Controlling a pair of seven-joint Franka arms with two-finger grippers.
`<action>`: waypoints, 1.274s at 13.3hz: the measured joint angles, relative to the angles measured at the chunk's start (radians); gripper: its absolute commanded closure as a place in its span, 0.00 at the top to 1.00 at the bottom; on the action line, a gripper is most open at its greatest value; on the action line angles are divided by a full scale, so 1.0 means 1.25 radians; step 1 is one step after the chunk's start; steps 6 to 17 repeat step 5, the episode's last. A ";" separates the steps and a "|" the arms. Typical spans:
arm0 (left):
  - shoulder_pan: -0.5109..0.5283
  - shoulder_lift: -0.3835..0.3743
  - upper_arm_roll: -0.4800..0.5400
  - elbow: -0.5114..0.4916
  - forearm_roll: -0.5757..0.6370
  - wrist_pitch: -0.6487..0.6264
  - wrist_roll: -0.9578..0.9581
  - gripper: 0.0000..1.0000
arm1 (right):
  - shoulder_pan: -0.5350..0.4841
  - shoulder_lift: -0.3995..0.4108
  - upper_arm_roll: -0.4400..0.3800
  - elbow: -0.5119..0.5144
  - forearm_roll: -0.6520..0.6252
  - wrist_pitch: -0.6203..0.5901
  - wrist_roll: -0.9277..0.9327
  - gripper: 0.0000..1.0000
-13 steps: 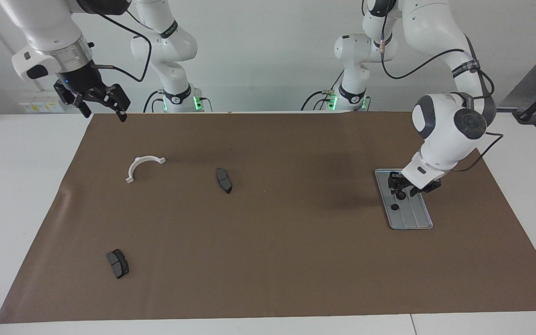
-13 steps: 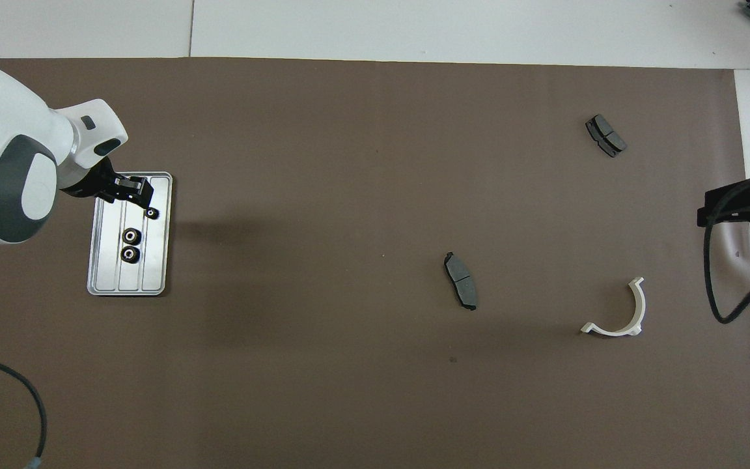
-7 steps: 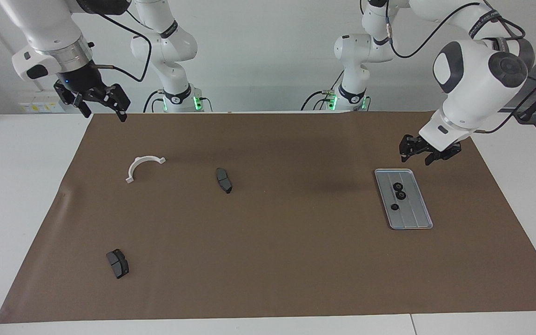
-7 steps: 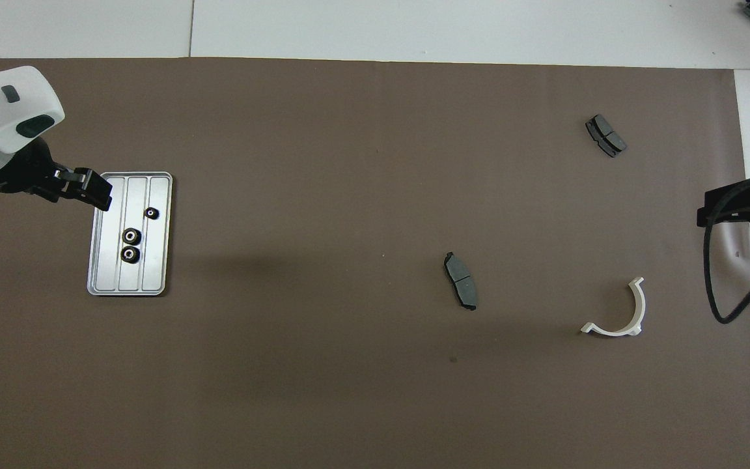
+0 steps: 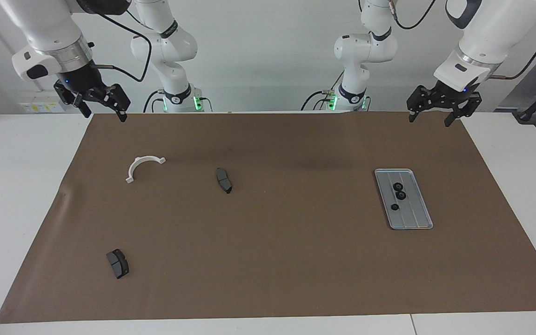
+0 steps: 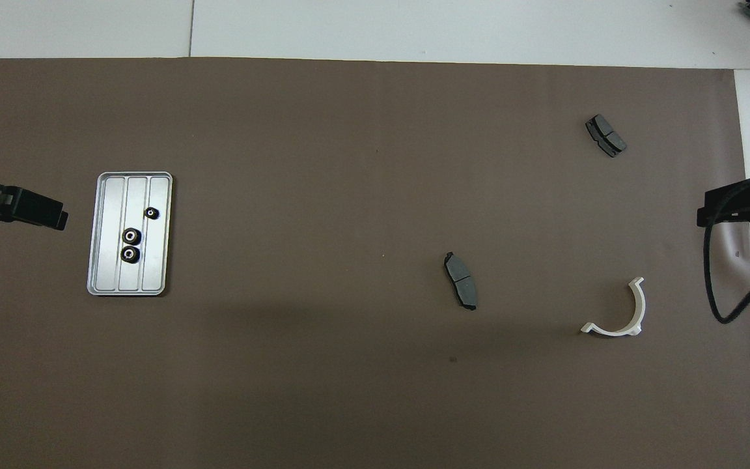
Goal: Pick bearing gear from pile to tray
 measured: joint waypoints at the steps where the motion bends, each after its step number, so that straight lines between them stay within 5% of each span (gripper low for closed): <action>1: 0.000 0.000 0.000 -0.001 0.000 0.000 0.000 1.00 | 0.000 0.000 0.000 0.000 0.000 0.000 0.000 1.00; 17: 0.000 0.001 0.000 -0.002 0.000 0.010 0.000 1.00 | 0.000 0.000 0.000 0.000 0.000 0.000 0.000 1.00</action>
